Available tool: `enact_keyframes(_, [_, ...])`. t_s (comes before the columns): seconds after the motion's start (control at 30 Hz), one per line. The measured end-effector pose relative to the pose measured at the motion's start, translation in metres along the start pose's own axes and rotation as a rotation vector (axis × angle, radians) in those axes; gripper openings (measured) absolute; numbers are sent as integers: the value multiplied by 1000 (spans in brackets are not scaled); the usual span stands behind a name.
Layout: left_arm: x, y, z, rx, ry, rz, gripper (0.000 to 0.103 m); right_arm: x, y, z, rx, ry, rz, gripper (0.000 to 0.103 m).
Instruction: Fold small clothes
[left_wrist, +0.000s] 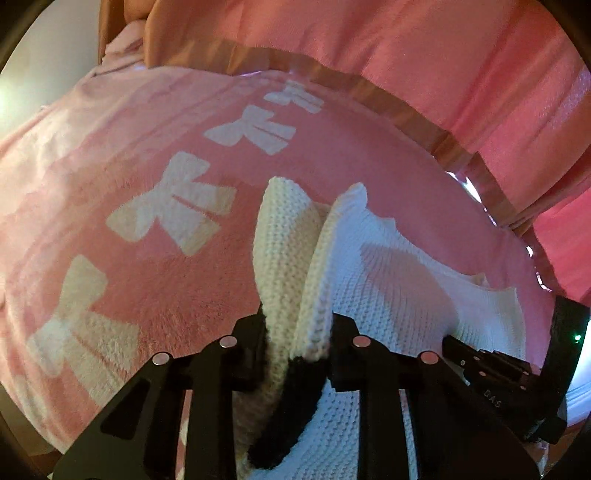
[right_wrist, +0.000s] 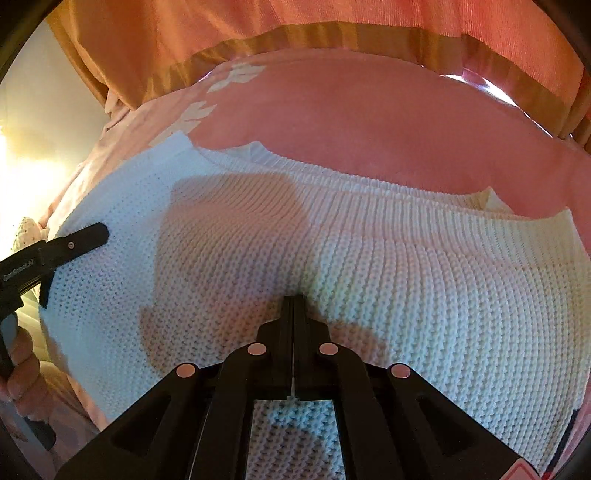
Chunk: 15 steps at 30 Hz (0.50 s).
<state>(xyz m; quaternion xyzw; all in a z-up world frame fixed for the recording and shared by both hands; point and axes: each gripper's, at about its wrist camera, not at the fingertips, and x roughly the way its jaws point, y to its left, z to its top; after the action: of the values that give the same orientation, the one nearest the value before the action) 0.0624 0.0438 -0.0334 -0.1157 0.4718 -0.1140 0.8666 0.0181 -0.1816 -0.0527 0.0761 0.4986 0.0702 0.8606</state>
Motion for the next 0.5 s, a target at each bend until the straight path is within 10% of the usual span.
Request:
enact_keyframes(0.2, [-1,-6,-1,14,-2,27,23,0,2,2,-19,8,-18,0])
enact_keyframes(0.5, [-49,-48,2,33,-42,-125,22,3,1,5,-31,15,-14,0])
